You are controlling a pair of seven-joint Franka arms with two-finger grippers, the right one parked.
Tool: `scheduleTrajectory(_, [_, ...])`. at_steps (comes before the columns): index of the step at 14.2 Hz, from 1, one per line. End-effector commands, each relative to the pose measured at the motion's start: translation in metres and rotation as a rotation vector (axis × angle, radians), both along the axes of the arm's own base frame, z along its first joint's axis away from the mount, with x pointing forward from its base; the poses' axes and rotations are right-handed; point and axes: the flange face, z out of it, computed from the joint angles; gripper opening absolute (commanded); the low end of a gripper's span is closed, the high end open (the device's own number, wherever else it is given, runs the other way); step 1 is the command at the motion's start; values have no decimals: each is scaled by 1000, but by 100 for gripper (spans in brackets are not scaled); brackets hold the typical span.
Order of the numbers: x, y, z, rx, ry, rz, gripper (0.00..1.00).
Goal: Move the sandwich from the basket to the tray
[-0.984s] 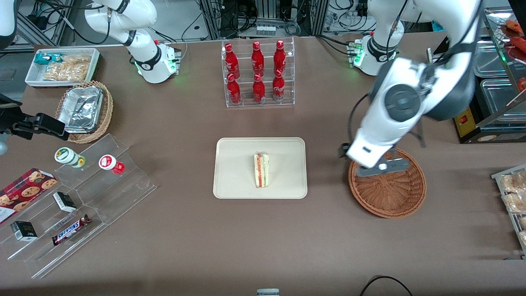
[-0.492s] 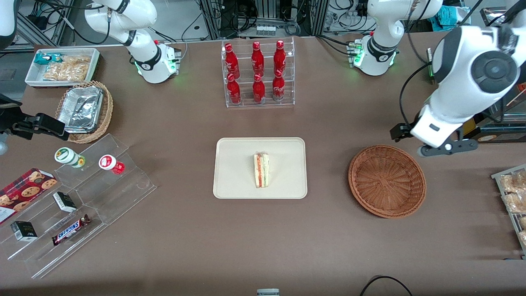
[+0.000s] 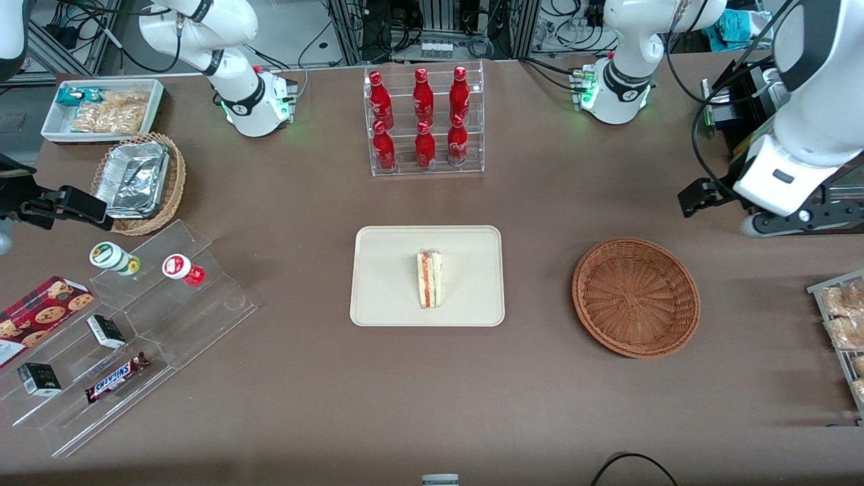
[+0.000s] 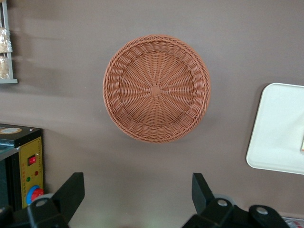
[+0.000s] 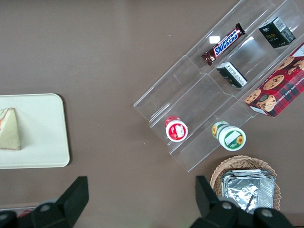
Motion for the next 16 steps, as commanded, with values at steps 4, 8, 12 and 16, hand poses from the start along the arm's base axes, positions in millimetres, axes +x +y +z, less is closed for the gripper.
scheduleTrajectory(4, [-6, -2, 31, -54, -11, -12, 100])
scheduleTrajectory(8, [-8, 20, 50, -113, -10, 30, 100])
scheduleTrajectory(12, [-12, 37, 53, -114, -1, -63, 100])
scheduleTrajectory(16, [-12, 36, 52, -109, 5, -66, 100])
